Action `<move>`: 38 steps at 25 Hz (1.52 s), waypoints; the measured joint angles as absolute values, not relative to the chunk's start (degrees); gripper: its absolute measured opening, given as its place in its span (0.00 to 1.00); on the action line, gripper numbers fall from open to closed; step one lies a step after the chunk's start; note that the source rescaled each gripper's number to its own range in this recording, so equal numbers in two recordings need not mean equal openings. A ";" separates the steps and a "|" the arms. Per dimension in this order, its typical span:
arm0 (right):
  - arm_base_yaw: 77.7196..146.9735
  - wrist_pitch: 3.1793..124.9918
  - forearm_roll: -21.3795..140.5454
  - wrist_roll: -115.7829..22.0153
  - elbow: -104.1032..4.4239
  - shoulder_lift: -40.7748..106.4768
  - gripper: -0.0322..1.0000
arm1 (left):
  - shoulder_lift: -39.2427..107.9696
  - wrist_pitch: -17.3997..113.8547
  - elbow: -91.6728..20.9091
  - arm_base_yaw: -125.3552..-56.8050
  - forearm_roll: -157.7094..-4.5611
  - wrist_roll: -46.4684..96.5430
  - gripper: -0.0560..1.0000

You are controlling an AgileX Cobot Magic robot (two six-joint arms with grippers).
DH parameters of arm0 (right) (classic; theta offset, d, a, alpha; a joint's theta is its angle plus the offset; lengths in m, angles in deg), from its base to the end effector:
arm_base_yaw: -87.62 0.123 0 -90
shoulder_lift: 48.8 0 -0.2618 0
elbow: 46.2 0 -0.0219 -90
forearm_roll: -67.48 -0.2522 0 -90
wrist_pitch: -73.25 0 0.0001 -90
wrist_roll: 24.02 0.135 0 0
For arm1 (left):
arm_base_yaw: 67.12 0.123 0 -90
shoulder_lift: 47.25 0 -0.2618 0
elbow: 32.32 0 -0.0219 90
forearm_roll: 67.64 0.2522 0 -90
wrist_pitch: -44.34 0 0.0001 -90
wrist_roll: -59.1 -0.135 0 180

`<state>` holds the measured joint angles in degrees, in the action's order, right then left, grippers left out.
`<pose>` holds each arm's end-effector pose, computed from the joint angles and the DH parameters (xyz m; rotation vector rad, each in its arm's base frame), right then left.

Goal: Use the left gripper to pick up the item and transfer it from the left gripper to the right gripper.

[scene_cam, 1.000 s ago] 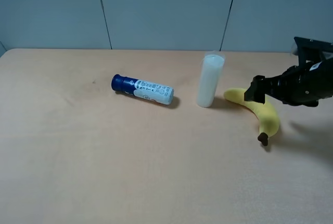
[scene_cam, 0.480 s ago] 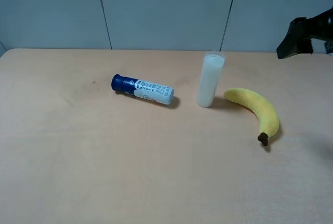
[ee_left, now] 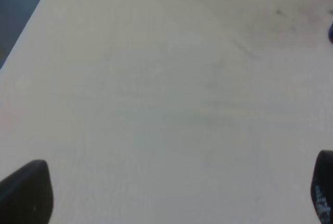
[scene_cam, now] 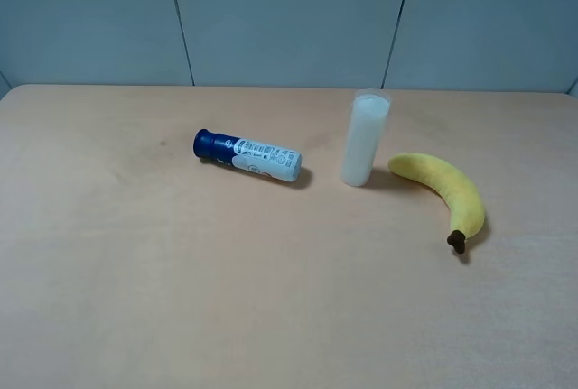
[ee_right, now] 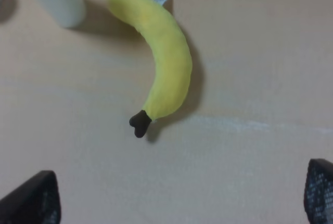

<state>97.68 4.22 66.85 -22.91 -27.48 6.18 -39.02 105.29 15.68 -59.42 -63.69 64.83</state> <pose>0.1645 0.0306 0.3217 -0.1940 2.4860 0.0962 0.0566 0.0159 0.2573 -0.2425 2.0304 0.1040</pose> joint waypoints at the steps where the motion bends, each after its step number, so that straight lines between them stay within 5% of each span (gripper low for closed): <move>1: 97.68 4.23 66.85 -22.86 -26.41 3.67 1.00 | -39.02 105.29 15.68 -59.42 -63.69 64.83 1.00; 12: 97.68 7.25 67.85 -22.87 -5.69 -23.66 1.00 | -39.02 105.29 15.68 -59.42 -63.69 64.83 1.00; 21: 97.68 12.09 68.18 -22.44 0.59 -39.31 1.00 | -39.02 105.29 15.68 -59.42 -63.69 64.83 1.00; 38: 97.68 14.52 68.36 -21.08 1.81 -40.58 1.00 | -39.02 105.29 15.68 -59.42 -63.69 64.83 1.00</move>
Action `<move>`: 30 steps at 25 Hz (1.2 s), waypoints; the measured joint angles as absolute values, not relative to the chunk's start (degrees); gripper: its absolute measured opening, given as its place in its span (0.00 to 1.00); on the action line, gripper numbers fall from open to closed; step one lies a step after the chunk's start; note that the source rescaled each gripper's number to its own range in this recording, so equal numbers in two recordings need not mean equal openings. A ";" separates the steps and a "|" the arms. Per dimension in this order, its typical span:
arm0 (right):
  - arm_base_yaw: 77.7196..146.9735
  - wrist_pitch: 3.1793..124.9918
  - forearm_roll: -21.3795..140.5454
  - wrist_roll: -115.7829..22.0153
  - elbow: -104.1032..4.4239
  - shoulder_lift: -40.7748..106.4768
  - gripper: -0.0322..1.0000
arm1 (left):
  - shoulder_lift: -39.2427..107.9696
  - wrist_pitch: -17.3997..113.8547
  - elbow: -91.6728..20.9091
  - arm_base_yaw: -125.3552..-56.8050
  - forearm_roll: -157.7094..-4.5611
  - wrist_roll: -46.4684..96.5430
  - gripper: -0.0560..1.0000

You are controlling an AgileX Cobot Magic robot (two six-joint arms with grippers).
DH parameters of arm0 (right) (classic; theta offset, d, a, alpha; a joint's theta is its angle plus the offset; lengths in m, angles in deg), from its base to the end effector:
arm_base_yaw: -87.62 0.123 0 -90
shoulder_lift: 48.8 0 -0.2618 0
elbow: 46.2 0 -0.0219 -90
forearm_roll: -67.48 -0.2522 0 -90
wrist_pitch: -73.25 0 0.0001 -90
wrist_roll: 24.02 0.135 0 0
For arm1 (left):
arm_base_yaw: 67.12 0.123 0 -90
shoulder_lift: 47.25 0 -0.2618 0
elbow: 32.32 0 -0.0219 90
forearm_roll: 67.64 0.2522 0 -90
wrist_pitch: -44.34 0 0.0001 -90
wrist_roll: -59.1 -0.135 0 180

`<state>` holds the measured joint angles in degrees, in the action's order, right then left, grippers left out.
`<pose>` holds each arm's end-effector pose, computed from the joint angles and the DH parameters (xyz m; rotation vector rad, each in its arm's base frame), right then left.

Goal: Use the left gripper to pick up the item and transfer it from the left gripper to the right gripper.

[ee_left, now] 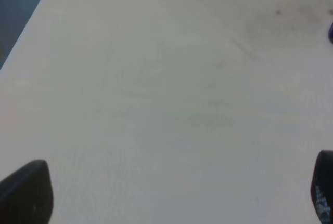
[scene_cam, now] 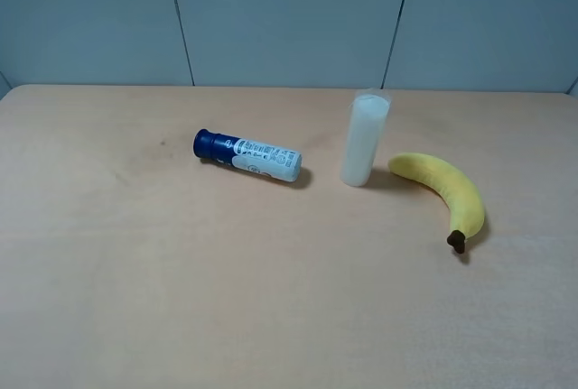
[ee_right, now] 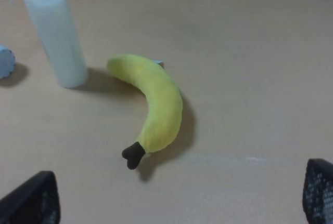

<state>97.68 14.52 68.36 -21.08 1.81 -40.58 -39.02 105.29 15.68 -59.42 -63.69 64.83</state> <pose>0.0601 0.0089 0.2618 -0.1243 2.0047 0.1268 0.0566 0.0159 0.2573 -0.2425 2.0304 0.1040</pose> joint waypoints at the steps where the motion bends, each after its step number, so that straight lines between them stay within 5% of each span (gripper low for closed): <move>1: 97.68 14.52 68.36 -21.08 1.81 -40.58 1.00 | -39.02 105.29 15.68 -59.42 -63.69 64.83 1.00; 13: 84.65 14.60 68.23 -21.08 1.81 -40.58 1.00 | -39.02 105.29 15.68 -59.42 -63.69 64.83 1.00; 30: 83.89 14.60 68.17 -21.08 1.81 -40.58 1.00 | -39.02 105.29 15.68 -59.42 -63.69 64.83 1.00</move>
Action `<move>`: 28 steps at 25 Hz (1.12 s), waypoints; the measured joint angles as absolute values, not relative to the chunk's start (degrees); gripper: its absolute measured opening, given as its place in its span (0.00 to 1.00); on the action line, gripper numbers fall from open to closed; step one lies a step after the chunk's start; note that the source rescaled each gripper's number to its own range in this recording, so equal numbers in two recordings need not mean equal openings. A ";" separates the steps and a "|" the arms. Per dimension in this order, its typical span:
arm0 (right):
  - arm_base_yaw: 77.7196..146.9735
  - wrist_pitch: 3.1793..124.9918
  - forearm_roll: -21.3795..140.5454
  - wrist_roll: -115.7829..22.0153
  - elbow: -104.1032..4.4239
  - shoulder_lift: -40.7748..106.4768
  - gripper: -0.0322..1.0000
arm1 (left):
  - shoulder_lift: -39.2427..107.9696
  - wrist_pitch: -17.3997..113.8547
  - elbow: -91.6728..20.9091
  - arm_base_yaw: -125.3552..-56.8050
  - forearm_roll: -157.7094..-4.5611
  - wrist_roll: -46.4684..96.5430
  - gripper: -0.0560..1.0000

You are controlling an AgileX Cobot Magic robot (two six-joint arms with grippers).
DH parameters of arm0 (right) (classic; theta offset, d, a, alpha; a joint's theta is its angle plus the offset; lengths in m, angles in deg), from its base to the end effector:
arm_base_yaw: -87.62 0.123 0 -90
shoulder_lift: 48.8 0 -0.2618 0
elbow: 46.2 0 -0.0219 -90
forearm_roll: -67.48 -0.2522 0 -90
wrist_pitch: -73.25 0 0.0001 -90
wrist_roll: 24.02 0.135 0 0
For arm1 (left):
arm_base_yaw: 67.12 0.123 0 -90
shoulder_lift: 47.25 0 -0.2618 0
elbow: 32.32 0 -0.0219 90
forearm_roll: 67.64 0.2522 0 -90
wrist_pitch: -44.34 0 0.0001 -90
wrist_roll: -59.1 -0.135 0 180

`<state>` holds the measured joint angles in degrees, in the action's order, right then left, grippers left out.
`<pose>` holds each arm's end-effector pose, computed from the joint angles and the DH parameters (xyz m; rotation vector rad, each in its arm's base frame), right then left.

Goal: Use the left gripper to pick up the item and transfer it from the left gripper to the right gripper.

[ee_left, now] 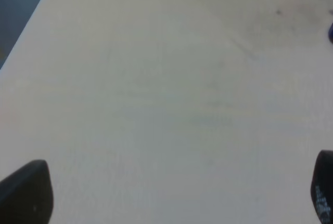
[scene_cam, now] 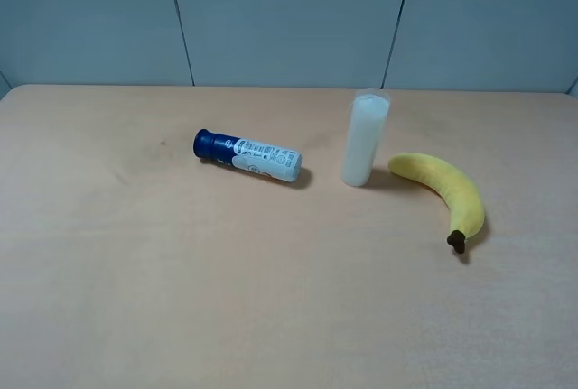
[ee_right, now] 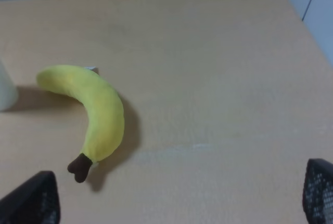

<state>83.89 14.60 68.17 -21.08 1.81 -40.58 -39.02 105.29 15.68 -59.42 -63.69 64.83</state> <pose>0.0606 -0.0053 0.2619 0.1169 2.0016 -0.0231 0.0566 0.0159 0.2573 -0.2425 2.0304 0.1040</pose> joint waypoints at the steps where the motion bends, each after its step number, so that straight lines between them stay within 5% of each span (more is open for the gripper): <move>1: 83.89 14.60 68.17 -21.08 1.81 -40.58 1.00 | -39.02 105.29 15.68 -59.42 -63.69 64.83 1.00; 28: 83.89 14.62 68.17 -21.08 1.81 -40.58 1.00 | -39.02 105.34 15.68 -59.42 -63.69 64.83 1.00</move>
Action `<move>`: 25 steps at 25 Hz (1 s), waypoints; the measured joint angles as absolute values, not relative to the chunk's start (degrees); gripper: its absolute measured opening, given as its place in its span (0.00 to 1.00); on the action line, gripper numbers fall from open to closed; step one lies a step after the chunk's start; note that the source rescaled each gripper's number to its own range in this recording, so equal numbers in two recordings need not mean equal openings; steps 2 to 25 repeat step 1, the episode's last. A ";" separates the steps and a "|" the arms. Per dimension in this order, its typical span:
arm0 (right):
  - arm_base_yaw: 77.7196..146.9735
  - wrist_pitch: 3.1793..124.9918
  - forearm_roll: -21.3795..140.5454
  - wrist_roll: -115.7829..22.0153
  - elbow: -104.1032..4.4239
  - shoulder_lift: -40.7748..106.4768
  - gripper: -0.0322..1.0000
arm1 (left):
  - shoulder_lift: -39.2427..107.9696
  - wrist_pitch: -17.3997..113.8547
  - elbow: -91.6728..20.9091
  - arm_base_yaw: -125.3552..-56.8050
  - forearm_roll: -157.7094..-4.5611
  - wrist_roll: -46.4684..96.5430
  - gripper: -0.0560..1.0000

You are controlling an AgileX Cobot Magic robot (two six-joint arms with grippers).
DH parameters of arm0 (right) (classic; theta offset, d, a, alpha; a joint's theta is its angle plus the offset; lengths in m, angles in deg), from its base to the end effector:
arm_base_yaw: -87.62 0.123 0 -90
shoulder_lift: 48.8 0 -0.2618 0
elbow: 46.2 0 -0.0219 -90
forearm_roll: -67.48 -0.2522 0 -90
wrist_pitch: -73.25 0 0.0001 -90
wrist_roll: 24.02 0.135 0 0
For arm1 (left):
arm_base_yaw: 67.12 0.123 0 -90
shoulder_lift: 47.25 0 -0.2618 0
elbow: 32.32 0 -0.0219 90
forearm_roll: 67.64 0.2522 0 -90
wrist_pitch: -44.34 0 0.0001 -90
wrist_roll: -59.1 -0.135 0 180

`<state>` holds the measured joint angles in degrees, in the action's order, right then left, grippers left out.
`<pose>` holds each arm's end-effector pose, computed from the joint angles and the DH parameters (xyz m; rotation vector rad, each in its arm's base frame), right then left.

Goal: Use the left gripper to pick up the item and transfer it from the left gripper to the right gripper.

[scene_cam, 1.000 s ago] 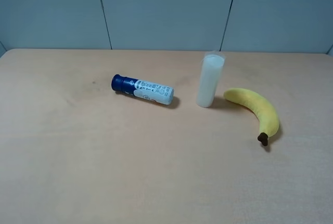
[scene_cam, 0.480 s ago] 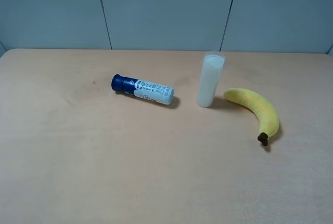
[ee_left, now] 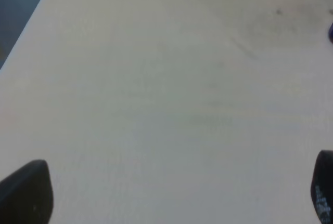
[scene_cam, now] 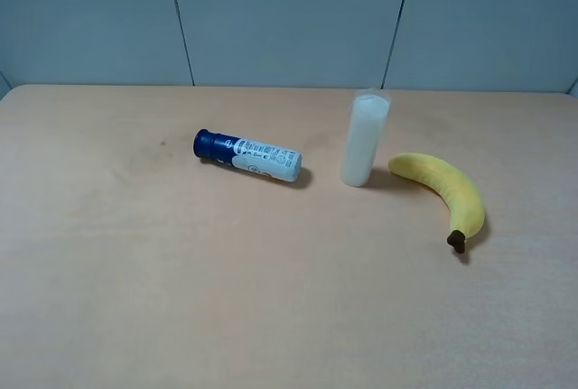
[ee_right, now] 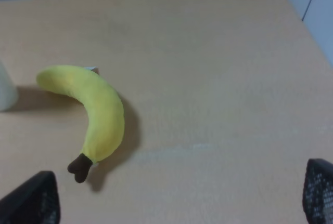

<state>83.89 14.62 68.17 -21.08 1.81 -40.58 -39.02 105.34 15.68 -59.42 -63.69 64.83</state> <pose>0.0606 -0.0053 0.2620 0.1169 2.0013 -0.0231 0.0566 0.0159 0.2572 -0.2426 2.0313 0.1040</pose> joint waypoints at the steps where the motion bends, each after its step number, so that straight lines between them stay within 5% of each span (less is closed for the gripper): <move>1: 83.89 14.62 68.17 -21.08 1.81 -40.58 1.00 | -39.02 105.34 15.68 -59.42 -63.69 64.83 1.00; 25: 83.89 14.62 68.17 -21.08 1.81 -40.58 1.00 | -39.02 105.34 15.68 -59.42 -63.69 64.83 1.00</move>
